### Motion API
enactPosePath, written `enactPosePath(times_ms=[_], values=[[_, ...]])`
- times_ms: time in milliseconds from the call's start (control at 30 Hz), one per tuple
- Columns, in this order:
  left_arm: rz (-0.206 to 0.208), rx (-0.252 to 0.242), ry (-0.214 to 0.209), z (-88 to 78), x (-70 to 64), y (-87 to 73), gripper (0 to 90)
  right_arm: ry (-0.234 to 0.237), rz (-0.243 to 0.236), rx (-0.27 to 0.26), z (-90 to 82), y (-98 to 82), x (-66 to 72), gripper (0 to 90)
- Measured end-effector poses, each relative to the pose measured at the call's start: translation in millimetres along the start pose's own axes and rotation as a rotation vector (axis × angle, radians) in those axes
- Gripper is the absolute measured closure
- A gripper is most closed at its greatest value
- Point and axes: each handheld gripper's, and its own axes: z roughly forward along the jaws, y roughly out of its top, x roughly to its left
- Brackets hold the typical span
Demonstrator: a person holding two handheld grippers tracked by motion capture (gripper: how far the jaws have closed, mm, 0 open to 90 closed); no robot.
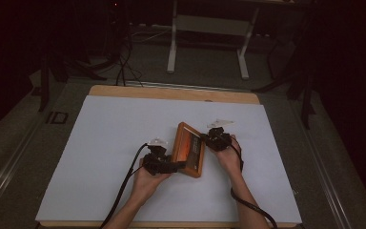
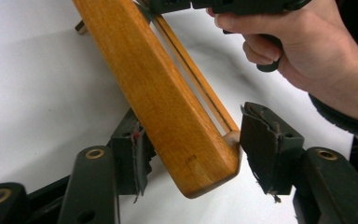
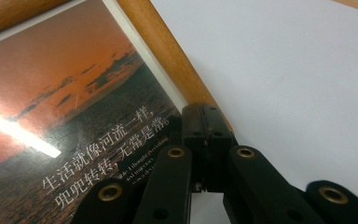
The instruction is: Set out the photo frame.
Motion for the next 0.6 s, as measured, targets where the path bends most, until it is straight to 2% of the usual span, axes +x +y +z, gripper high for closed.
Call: enactPosePath(times_ms=[33, 167, 267, 567, 600], values=[[-0.021, -0.004, 0.001, -0.2, 0.7, 0.5, 48.8, -0.001, -0.003, 0.003, 0.0, 0.4, 0.2, 89.9], [-0.036, -0.004, -0.01, -0.1, 0.2, 0.9, 51.4, -0.001, -0.006, 0.004, -0.2, 0.5, -0.1, 89.9], [-0.047, -0.001, -0.001, 0.0, -2.2, 1.8, 52.5, -0.005, -0.014, 0.005, -0.4, 0.7, 0.0, 89.2], [-0.044, -0.002, 0.018, 1.1, -6.9, 4.7, 55.0, -0.02, -0.01, 0.005, -4.2, -1.1, -3.5, 82.7], [-0.041, -0.005, 0.023, 1.6, -8.3, 5.0, 55.1, -0.025, -0.003, 0.004, -6.5, -2.8, -5.5, 78.1]])
